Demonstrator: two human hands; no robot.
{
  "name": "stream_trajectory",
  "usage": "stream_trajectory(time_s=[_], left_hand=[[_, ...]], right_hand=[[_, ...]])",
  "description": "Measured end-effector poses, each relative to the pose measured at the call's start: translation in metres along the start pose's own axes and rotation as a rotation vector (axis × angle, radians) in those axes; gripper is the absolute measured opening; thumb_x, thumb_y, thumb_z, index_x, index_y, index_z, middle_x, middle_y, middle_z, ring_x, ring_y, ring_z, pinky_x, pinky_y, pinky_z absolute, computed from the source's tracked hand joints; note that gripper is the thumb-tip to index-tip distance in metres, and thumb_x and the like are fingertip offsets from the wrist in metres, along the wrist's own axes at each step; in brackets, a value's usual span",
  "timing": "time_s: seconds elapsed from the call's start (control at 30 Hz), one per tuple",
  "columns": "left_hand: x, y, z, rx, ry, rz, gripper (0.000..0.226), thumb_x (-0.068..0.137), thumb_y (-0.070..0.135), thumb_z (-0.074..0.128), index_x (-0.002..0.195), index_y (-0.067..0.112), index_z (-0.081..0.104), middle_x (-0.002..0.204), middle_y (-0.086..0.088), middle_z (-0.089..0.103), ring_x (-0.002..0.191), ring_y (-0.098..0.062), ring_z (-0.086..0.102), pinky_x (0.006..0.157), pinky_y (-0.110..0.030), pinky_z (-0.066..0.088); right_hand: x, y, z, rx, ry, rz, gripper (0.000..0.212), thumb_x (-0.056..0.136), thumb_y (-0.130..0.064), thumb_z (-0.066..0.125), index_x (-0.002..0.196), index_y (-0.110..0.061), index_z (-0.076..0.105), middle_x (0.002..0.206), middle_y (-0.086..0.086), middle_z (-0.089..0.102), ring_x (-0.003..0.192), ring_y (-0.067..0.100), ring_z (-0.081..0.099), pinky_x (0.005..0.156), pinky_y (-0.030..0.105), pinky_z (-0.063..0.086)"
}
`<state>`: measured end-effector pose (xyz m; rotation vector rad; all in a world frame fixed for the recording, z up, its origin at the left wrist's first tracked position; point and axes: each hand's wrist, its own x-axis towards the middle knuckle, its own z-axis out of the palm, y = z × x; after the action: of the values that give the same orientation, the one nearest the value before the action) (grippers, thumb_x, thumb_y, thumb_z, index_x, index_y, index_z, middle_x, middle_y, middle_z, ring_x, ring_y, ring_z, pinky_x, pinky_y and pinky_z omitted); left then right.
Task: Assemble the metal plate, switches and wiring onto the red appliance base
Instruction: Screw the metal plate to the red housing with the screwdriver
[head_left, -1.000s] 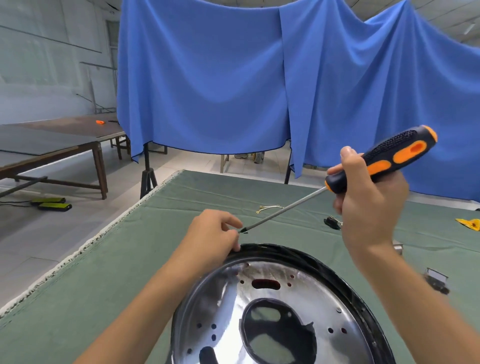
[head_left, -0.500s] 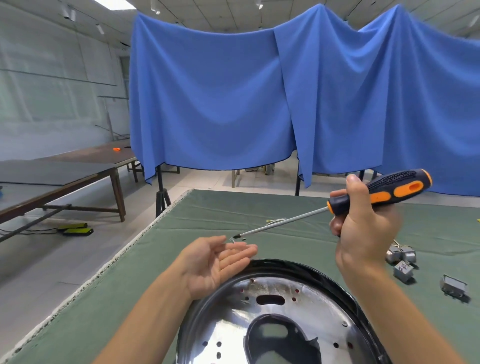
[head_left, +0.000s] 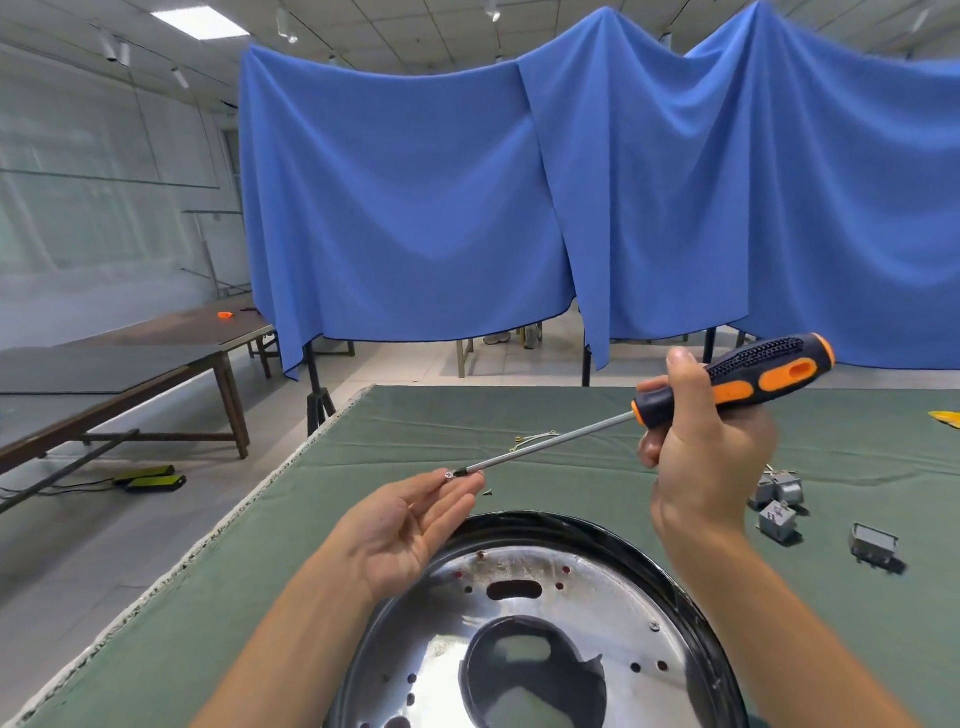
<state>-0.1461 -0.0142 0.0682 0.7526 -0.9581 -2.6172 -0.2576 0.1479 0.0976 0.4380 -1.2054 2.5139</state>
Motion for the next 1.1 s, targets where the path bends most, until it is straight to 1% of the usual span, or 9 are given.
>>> stream_trajectory(time_s=[0.27,0.37,0.47,0.57,0.67,0.83,0.97,1.03,1.1], left_hand=[[-0.002,-0.005,0.006,0.041,0.039,0.072,0.011,0.090,-0.003,0.055,0.087,-0.012,0.060,0.078,-0.028,0.070,0.059,-0.029,0.071,0.048,-0.033,0.058],[-0.004,-0.005,0.007,0.051,0.042,0.089,0.010,0.090,-0.003,0.055,0.086,-0.011,0.060,0.077,-0.028,0.070,0.058,-0.029,0.071,0.050,-0.033,0.058],[-0.003,-0.006,0.009,0.055,0.052,0.114,0.010,0.091,-0.004,0.053,0.089,-0.012,0.058,0.071,-0.027,0.069,0.055,-0.028,0.070,0.048,-0.031,0.058],[-0.002,-0.008,0.011,0.068,0.057,0.139,0.009,0.091,-0.005,0.053,0.088,-0.012,0.058,0.068,-0.026,0.069,0.055,-0.027,0.070,0.046,-0.029,0.057],[-0.002,-0.009,0.010,0.066,0.052,0.135,0.010,0.090,-0.004,0.053,0.087,-0.012,0.059,0.071,-0.027,0.069,0.057,-0.027,0.071,0.048,-0.029,0.058],[-0.002,-0.008,0.008,0.047,0.057,0.123,0.010,0.091,-0.005,0.053,0.091,-0.013,0.058,0.075,-0.027,0.070,0.058,-0.028,0.071,0.047,-0.030,0.058],[-0.002,-0.009,0.007,0.057,0.056,0.134,0.010,0.090,-0.005,0.053,0.088,-0.013,0.058,0.074,-0.027,0.070,0.058,-0.028,0.071,0.048,-0.030,0.058],[-0.002,-0.010,0.007,0.072,0.059,0.161,0.011,0.091,-0.005,0.052,0.086,-0.013,0.058,0.074,-0.027,0.070,0.059,-0.027,0.071,0.047,-0.029,0.057],[0.000,-0.012,0.008,0.110,0.071,0.227,0.011,0.091,-0.005,0.052,0.085,-0.012,0.058,0.072,-0.026,0.070,0.059,-0.025,0.072,0.046,-0.026,0.057]], right_hand=[[0.000,0.000,-0.003,0.006,0.015,-0.016,0.033,0.083,-0.028,0.063,0.052,-0.019,0.058,0.047,-0.002,0.060,0.033,0.012,0.041,0.034,0.016,0.030],[0.000,0.001,-0.003,0.006,0.011,-0.021,0.038,0.087,-0.024,0.063,0.049,-0.020,0.060,0.047,-0.003,0.060,0.033,0.011,0.041,0.034,0.016,0.030],[-0.002,0.000,-0.002,0.001,0.003,-0.016,0.038,0.086,-0.025,0.062,0.048,-0.025,0.063,0.047,-0.003,0.060,0.032,0.011,0.041,0.034,0.016,0.030],[-0.004,0.002,-0.001,-0.002,0.009,-0.012,0.032,0.083,-0.028,0.062,0.052,-0.020,0.060,0.047,-0.002,0.059,0.033,0.012,0.041,0.034,0.016,0.030],[-0.005,0.003,-0.002,-0.014,0.005,-0.024,0.029,0.083,-0.028,0.062,0.057,-0.015,0.058,0.048,-0.001,0.060,0.034,0.013,0.041,0.035,0.017,0.030],[-0.003,0.004,-0.003,-0.017,0.019,-0.027,0.029,0.084,-0.028,0.062,0.059,-0.014,0.057,0.048,-0.002,0.060,0.036,0.012,0.044,0.035,0.017,0.032],[-0.004,0.005,-0.004,-0.022,0.011,-0.021,0.028,0.084,-0.028,0.062,0.061,-0.013,0.057,0.049,-0.002,0.060,0.036,0.012,0.044,0.035,0.017,0.032],[-0.004,0.005,-0.004,-0.017,0.004,-0.028,0.029,0.084,-0.027,0.062,0.061,-0.012,0.057,0.048,-0.002,0.059,0.036,0.012,0.043,0.035,0.017,0.031],[-0.004,0.004,-0.003,-0.014,0.000,-0.035,0.029,0.085,-0.026,0.062,0.060,-0.013,0.057,0.048,-0.003,0.059,0.035,0.012,0.043,0.035,0.016,0.031]])
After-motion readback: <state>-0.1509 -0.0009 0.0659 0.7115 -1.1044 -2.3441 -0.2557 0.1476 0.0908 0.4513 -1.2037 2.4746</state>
